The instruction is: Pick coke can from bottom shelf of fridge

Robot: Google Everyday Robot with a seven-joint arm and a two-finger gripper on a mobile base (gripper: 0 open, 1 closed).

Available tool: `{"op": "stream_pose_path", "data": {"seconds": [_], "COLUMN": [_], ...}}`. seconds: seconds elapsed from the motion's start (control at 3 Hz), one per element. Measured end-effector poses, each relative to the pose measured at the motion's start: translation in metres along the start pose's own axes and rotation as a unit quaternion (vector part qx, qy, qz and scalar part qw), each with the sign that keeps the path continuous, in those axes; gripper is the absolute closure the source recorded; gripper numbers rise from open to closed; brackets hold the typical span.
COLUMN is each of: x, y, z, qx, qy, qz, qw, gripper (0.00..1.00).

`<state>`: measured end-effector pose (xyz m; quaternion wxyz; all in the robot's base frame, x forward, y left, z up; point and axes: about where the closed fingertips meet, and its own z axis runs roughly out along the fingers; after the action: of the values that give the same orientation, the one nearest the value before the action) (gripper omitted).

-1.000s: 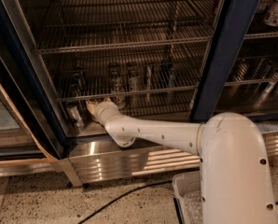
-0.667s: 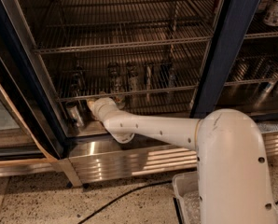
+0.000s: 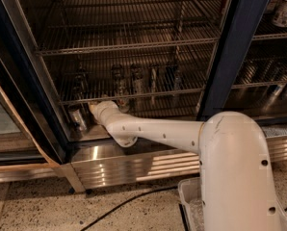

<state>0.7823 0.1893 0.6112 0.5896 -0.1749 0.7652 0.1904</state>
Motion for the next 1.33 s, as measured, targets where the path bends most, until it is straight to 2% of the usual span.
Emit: {"op": "stream_pose_path", "data": {"seconds": [0.67,1.33], "x": [0.001,0.011], "y": [0.000,-0.007], "z": [0.001,0.005], "qx": [0.001,0.025], "qy": [0.000,0.003], "qz": [0.001,-0.001], "qw": [1.0000,0.9997], "gripper": [0.45,0.00]}}
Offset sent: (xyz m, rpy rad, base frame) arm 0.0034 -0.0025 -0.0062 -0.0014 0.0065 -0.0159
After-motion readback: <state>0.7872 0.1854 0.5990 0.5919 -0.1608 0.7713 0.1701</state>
